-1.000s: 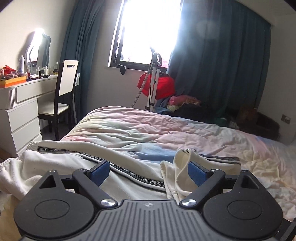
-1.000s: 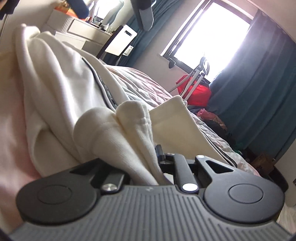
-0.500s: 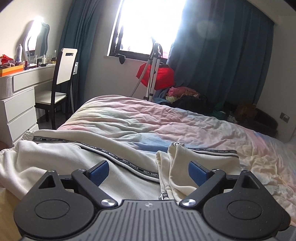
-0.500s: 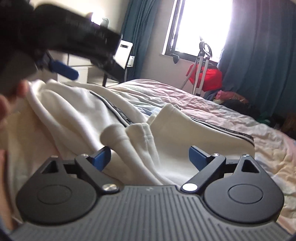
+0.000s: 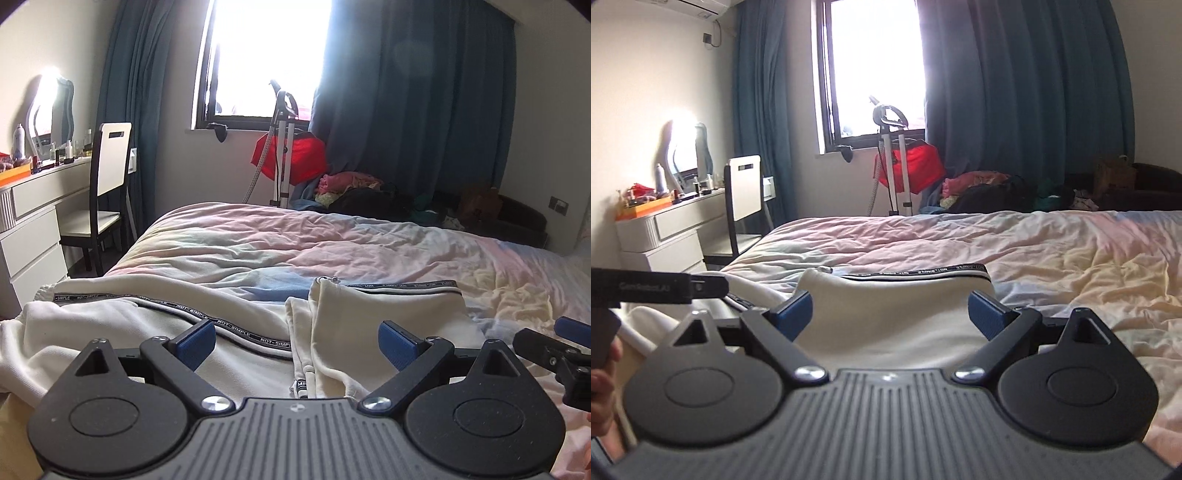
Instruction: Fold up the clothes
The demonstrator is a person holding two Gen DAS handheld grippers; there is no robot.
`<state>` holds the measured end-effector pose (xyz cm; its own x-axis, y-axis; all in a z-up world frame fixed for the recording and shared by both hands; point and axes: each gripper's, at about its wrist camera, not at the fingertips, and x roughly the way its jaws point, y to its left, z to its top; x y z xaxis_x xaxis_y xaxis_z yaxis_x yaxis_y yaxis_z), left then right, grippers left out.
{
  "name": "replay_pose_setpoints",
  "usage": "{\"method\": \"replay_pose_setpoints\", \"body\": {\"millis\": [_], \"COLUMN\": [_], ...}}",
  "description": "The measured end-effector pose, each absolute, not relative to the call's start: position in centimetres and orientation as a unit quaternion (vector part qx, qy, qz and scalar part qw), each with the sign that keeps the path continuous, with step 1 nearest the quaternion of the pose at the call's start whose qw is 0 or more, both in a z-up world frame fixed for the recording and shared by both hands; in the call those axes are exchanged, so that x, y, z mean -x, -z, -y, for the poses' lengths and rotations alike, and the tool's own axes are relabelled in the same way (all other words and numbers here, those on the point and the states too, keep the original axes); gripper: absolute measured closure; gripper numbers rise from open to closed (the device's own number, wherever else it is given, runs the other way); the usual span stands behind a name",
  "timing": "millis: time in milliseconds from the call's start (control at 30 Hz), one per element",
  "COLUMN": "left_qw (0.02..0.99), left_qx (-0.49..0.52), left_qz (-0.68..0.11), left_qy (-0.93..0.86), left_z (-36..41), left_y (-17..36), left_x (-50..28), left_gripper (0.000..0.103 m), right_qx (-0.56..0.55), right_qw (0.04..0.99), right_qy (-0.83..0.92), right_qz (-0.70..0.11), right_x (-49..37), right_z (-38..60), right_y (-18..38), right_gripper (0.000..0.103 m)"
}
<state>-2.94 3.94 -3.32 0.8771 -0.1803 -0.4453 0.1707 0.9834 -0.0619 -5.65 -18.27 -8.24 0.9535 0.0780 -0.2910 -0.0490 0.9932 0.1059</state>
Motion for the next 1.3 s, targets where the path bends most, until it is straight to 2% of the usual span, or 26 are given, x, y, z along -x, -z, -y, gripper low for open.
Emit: {"method": "replay_pose_setpoints", "body": {"millis": [267,467,700,833,967,1067,1133,1200,1300], "left_qw": [0.966,0.958,0.928,0.860,0.785,0.777,0.786,0.797,0.806], "left_qx": [-0.024,0.008,0.122,0.287,0.376,0.410,0.426,0.434,0.431], "left_qz": [-0.245,-0.279,-0.350,-0.405,-0.449,-0.436,-0.408,-0.383,-0.368], "left_qy": [0.081,0.063,-0.030,-0.117,-0.203,-0.195,-0.186,-0.175,-0.172], "left_z": [-2.3,-4.1,-12.3,-21.2,-28.0,-30.5,-31.7,-32.8,-33.9], "left_y": [4.7,5.3,5.0,5.6,7.8,8.9,9.3,9.7,10.3], "left_x": [2.5,1.5,0.5,0.2,-0.1,-1.2,-1.9,-2.8,-3.6], "left_gripper": [0.000,0.000,0.000,0.000,0.003,0.011,0.011,0.022,0.029], "right_qx": [-0.059,-0.045,-0.067,-0.093,-0.136,-0.160,-0.156,-0.145,-0.119], "right_qw": [0.985,0.987,0.983,0.977,0.968,0.958,0.956,0.958,0.961], "right_qy": [-0.015,-0.009,0.009,0.021,0.017,0.010,0.013,0.009,-0.002], "right_qz": [-0.159,-0.153,-0.169,-0.188,-0.210,-0.237,-0.247,-0.249,-0.248], "right_x": [4.4,4.5,4.0,3.4,2.5,1.4,0.9,0.8,0.6], "right_z": [18.2,18.2,19.0,20.0,21.2,21.5,21.4,20.9,19.8], "right_y": [10.2,10.0,10.0,10.4,11.4,12.7,13.1,13.3,13.4], "right_gripper": [0.010,0.010,0.010,0.010,0.010,0.010,0.010,0.010,0.010]}}
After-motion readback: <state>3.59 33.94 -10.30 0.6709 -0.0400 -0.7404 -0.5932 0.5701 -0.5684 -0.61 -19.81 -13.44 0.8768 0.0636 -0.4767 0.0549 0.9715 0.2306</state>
